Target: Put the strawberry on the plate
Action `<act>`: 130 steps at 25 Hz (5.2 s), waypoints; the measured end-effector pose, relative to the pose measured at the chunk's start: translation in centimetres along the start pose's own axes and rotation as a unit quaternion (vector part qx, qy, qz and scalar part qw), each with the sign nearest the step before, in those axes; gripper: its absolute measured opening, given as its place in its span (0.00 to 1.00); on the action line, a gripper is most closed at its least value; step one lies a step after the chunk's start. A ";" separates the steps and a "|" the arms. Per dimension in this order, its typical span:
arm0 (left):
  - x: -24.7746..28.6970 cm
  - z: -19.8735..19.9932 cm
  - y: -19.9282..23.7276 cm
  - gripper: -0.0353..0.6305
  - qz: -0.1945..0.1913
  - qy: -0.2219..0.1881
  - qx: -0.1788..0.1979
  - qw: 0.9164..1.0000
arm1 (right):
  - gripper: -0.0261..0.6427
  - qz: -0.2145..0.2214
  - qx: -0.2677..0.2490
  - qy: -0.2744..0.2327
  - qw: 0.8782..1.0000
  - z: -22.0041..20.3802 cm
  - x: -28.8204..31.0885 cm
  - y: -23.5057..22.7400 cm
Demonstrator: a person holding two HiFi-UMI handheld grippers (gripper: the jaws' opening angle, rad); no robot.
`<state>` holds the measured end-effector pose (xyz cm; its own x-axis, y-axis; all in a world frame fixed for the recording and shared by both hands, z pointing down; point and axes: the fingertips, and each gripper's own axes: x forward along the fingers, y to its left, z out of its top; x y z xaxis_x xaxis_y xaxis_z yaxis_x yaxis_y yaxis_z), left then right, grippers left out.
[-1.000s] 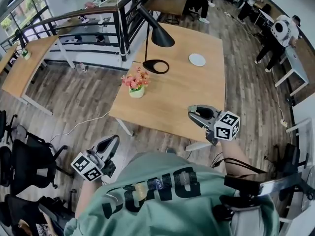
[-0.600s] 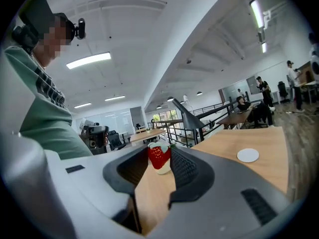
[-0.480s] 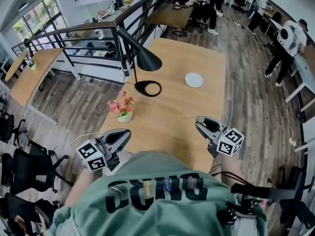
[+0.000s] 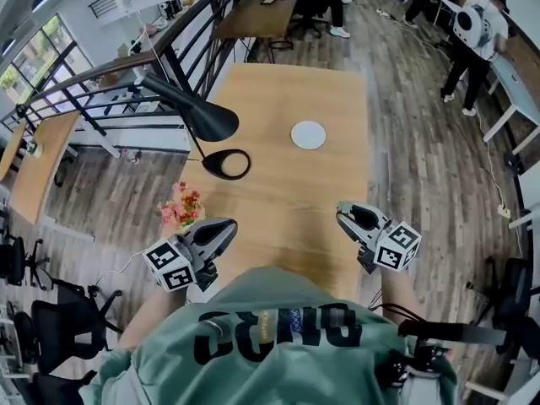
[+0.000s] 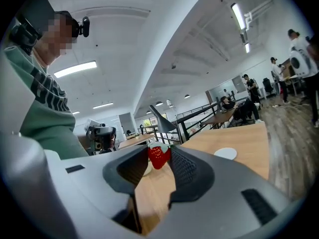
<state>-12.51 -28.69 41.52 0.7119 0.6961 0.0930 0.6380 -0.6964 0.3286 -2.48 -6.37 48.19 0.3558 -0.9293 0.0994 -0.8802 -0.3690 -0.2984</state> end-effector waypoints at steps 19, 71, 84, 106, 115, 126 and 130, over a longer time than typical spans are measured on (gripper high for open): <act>3.5 -1.6 15.0 0.06 -0.107 0.003 -0.004 0.994 | 0.25 -0.138 -0.012 0.090 0.986 3.2 13.2 -3.5; 32.0 -16.7 31.4 0.06 0.013 0.058 -0.101 0.993 | 0.25 -0.112 -0.121 0.178 0.970 -12.3 29.5 -39.3; 31.4 -17.3 31.2 0.06 0.012 0.059 -0.108 0.992 | 0.38 -0.119 -0.118 0.166 0.972 -12.2 30.5 -39.2; 28.4 -11.4 26.0 0.06 -0.009 0.036 -0.074 0.997 | 0.38 -0.126 -0.110 0.142 0.976 -7.3 26.5 -32.9; 24.2 -8.0 21.6 0.06 -0.013 0.025 -0.054 0.998 | 0.38 -0.102 -0.078 0.147 0.981 -7.1 23.4 -26.1; 13.6 -3.0 15.4 0.06 -0.022 -0.004 -0.011 1.000 | 0.38 -0.042 -0.069 0.157 0.984 -4.8 20.2 -14.9; 8.4 -1.2 14.9 0.06 -0.023 -0.017 -0.001 1.000 | 0.29 -0.045 -0.068 0.154 0.985 -4.2 20.7 -11.1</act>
<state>2.62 -33.01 48.30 0.6914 0.7211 0.0448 0.6698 -0.6630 0.3342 13.35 -21.53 57.57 0.3408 -0.8469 0.4082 -0.8910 -0.4294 -0.1471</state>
